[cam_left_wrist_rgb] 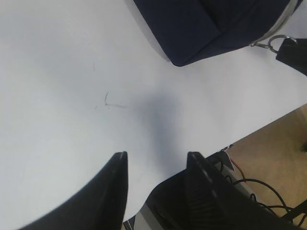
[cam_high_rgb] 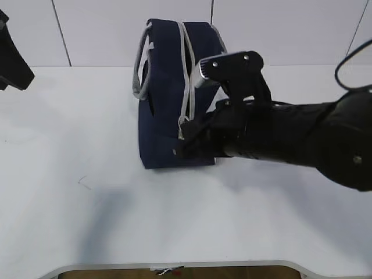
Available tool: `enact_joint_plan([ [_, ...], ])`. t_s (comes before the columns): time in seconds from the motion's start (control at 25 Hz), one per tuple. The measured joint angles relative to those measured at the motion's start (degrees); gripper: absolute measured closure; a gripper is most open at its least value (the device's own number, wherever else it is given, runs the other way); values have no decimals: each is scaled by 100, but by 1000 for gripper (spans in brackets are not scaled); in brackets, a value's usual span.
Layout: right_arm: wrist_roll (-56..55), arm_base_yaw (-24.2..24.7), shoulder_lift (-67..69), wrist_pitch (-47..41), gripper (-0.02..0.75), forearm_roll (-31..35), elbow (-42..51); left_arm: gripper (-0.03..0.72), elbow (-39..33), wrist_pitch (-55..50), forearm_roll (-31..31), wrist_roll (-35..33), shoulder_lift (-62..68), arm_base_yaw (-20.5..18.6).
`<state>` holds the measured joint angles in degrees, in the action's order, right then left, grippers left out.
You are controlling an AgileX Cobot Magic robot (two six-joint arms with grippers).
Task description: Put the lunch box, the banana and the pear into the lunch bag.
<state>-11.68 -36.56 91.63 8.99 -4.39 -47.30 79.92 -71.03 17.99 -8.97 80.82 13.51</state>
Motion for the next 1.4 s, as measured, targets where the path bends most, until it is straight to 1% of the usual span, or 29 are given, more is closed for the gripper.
enact_joint_plan([
  [0.16,0,0,-40,-754,726,-19,-584,381,0,0,25,-45,131,4],
  [0.32,0,0,-48,-1775,725,-33,-1264,381,-14,65,25,-514,261,191],
  [0.4,0,0,-48,-2366,725,-33,-1667,381,-136,363,25,-776,302,330],
  [0.52,0,0,-48,-3158,725,-33,-2223,381,-551,1032,34,-1086,362,531],
  [0.68,0,0,-48,-3877,726,-33,-2799,381,-1278,2061,59,-1202,515,767],
  [0.88,0,0,-38,-4314,725,-42,-3197,381,-1937,3476,106,-1249,806,1206],
  [1.08,0,0,-26,-4498,725,-18,-3433,381,-2148,4997,128,-1285,1110,1745],
  [1.28,0,0,-26,-4589,725,-10,-3567,381,-2160,5783,162,-1306,1323,2086],
  [1.4,0,0,-26,-4611,725,3,-3605,381,-2160,6136,186,-1306,1413,2143],
])
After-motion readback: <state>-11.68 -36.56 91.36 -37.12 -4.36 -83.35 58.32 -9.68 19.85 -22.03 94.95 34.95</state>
